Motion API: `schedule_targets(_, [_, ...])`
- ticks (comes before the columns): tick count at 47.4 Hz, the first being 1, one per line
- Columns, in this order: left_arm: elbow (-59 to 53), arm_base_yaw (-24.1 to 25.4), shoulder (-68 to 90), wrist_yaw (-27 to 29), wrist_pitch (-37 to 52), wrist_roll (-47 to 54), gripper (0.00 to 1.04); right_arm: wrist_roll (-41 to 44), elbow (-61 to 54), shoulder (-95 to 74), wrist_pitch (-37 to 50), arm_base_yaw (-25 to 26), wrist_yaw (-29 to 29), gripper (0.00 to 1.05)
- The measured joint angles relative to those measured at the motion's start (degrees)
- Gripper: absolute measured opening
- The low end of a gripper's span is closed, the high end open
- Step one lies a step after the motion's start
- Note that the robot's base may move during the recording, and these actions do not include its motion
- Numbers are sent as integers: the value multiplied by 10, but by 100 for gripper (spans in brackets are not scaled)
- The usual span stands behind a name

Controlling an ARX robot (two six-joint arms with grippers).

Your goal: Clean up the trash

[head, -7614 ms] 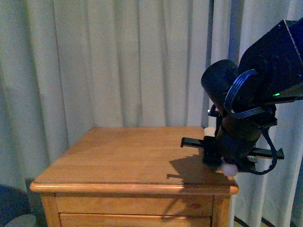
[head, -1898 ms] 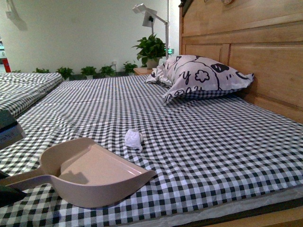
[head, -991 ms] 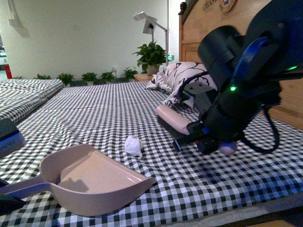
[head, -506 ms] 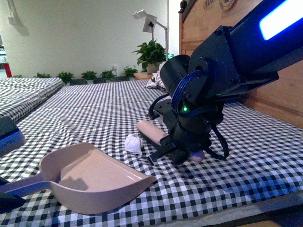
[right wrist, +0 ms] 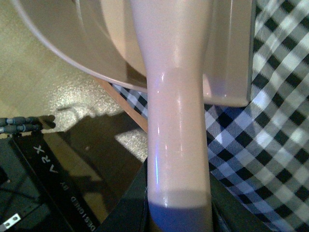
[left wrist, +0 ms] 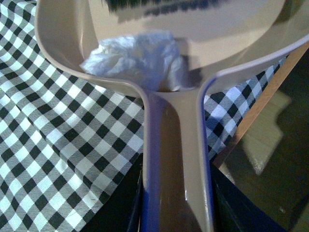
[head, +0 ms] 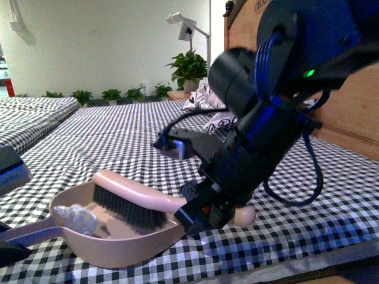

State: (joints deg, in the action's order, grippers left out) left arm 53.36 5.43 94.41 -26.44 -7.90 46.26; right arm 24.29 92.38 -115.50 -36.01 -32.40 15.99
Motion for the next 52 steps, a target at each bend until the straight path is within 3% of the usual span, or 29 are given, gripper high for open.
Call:
schedule_targets(11, [0, 0, 0, 0, 0, 0, 28, 7, -58, 80, 85, 59, -76, 19])
schedule_targets(19, [-9, 0, -1, 11, 33, -11, 28, -60, -135, 158, 149, 92, -106, 19])
schedule_targets(24, [-55, 0, -8, 80, 206, -90, 28, -114, -181, 235, 172, 109, -89, 19])
schedule_targets(36, [-83, 7, -81, 264, 394, -207, 28, -264, -285, 462, 176, 197, -31, 19])
schedule_targets(44, [-131, -10, -174, 350, 404, -258, 28, -308, -348, 627, 144, 230, 11, 19])
schedule_targets(52, [-200, -51, -285, 424, 411, -273, 28, -319, -361, 739, 125, 184, -33, 19])
